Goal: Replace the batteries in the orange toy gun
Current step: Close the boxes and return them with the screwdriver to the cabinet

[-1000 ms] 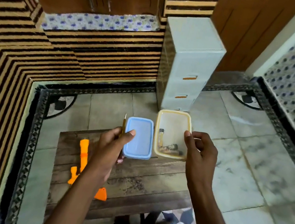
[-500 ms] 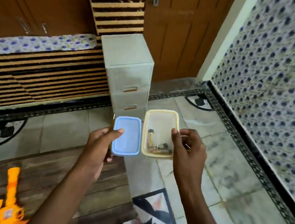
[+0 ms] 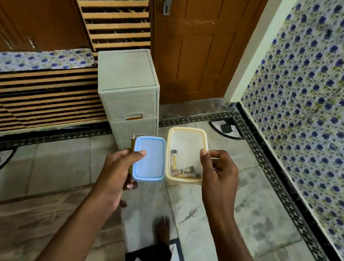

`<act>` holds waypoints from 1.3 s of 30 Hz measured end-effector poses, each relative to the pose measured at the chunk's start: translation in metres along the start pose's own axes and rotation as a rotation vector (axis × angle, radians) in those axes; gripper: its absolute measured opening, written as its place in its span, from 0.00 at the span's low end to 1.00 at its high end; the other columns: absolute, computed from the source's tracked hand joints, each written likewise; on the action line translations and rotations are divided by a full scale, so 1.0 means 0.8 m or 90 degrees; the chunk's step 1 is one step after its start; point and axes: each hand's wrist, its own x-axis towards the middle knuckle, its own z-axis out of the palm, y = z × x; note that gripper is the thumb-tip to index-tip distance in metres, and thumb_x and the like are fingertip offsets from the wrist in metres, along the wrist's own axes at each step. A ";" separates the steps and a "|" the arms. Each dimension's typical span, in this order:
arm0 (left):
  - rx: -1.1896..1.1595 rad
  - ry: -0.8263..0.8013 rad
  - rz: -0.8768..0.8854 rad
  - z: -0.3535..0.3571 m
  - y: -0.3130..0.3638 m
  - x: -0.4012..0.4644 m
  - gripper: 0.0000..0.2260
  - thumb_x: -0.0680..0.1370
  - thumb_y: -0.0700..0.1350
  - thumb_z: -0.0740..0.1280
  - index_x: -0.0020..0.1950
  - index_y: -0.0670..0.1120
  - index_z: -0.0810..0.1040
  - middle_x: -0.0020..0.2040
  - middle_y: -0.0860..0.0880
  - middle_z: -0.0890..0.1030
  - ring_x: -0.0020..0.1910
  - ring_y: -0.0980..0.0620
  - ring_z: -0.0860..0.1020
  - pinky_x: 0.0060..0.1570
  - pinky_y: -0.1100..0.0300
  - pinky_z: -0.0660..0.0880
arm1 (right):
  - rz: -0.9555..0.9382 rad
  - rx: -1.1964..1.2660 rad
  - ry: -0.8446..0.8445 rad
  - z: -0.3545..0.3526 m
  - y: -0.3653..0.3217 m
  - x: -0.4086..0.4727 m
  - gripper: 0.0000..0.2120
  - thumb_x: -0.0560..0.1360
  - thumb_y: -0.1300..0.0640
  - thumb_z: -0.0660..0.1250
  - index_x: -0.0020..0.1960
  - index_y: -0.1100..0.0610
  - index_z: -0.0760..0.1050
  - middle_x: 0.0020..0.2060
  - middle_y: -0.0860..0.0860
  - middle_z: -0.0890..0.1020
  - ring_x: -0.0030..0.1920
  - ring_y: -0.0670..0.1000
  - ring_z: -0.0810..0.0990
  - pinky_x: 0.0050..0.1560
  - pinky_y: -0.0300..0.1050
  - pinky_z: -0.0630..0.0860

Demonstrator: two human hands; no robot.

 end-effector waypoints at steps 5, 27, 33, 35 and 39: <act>-0.037 0.036 0.008 0.001 0.033 0.087 0.08 0.80 0.44 0.69 0.53 0.40 0.82 0.36 0.45 0.77 0.25 0.54 0.67 0.25 0.64 0.59 | -0.001 0.008 -0.044 0.051 0.002 0.094 0.09 0.83 0.53 0.69 0.48 0.58 0.79 0.35 0.53 0.84 0.32 0.39 0.80 0.29 0.30 0.71; -0.004 0.219 -0.060 -0.056 0.155 0.531 0.12 0.76 0.46 0.76 0.51 0.39 0.82 0.38 0.43 0.71 0.25 0.52 0.67 0.27 0.62 0.65 | -0.008 -0.111 -0.220 0.401 0.033 0.483 0.13 0.83 0.48 0.68 0.47 0.58 0.76 0.40 0.48 0.81 0.43 0.44 0.80 0.41 0.41 0.74; 0.030 0.270 -0.117 -0.066 0.163 0.671 0.11 0.78 0.48 0.75 0.46 0.42 0.78 0.34 0.43 0.72 0.27 0.50 0.69 0.28 0.62 0.67 | 0.034 -0.165 -0.291 0.504 0.068 0.587 0.12 0.83 0.53 0.68 0.43 0.54 0.71 0.37 0.50 0.79 0.42 0.54 0.78 0.46 0.47 0.71; 0.052 0.263 -0.136 -0.073 0.154 0.711 0.12 0.78 0.49 0.75 0.46 0.41 0.77 0.35 0.42 0.73 0.28 0.49 0.69 0.27 0.62 0.67 | 0.052 -0.194 -0.306 0.532 0.077 0.609 0.14 0.83 0.54 0.68 0.41 0.51 0.68 0.36 0.49 0.77 0.42 0.56 0.78 0.46 0.47 0.71; 0.094 0.218 -0.166 -0.090 0.141 0.785 0.14 0.78 0.48 0.74 0.42 0.42 0.72 0.32 0.44 0.69 0.27 0.50 0.67 0.26 0.63 0.65 | 0.087 -0.265 -0.308 0.588 0.097 0.646 0.10 0.82 0.57 0.69 0.45 0.59 0.72 0.40 0.57 0.80 0.48 0.62 0.81 0.43 0.45 0.66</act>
